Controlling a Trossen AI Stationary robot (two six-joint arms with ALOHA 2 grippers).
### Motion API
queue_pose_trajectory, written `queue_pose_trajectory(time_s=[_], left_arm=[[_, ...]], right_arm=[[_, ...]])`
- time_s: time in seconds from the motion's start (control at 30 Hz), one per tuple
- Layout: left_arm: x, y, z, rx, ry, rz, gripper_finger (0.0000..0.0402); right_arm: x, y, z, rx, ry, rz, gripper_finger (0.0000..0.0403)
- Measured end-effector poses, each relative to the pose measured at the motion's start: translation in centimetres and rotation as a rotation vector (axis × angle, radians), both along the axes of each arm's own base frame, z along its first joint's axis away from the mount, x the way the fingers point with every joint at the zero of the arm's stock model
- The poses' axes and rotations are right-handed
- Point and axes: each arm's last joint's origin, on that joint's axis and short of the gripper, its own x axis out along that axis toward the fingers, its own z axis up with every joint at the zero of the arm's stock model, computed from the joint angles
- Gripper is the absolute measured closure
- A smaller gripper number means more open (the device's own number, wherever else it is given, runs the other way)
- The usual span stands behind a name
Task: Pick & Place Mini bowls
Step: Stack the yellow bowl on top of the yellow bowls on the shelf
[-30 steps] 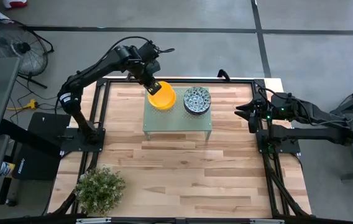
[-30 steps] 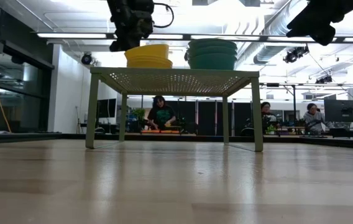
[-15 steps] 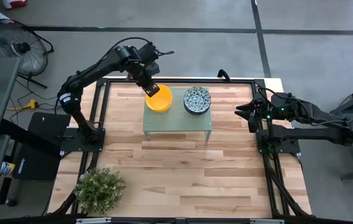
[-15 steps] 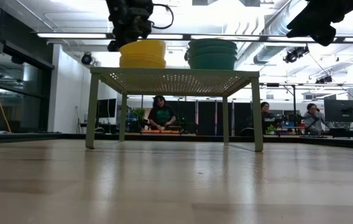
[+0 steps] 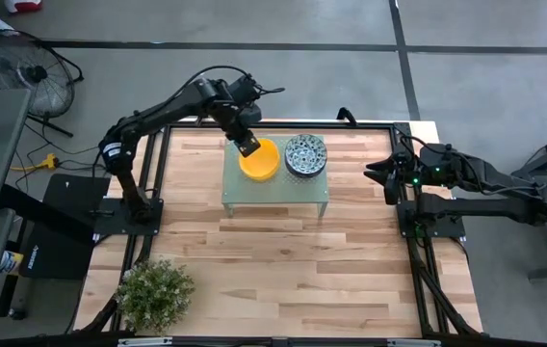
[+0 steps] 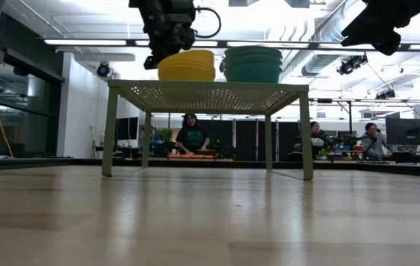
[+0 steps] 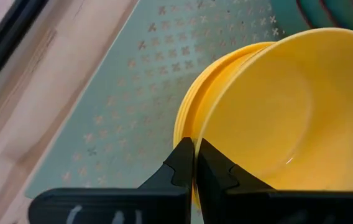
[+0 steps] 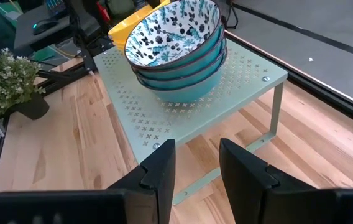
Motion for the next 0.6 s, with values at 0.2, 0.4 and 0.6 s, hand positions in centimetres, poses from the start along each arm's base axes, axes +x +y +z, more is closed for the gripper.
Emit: queue_pose_trajectory(time_s=[0.2, 0.4, 0.6], left_arm=[[0.16, 0.04, 0.08, -0.003, -0.027, -0.020, 0.0401], [0.16, 0.03, 0.07, 0.003, -0.028, -0.039, 0.0367], [0.15, 0.02, 0.09, 0.000, -0.029, -0.040, 0.0301]], right_arm=[[-0.04, 0.01, -0.07, 0.002, 0.009, 0.000, 0.0290], [-0.04, 0.01, -0.08, 0.002, 0.009, 0.000, 0.0290], [-0.05, 0.02, -0.11, 0.008, 0.011, 0.000, 0.0290]])
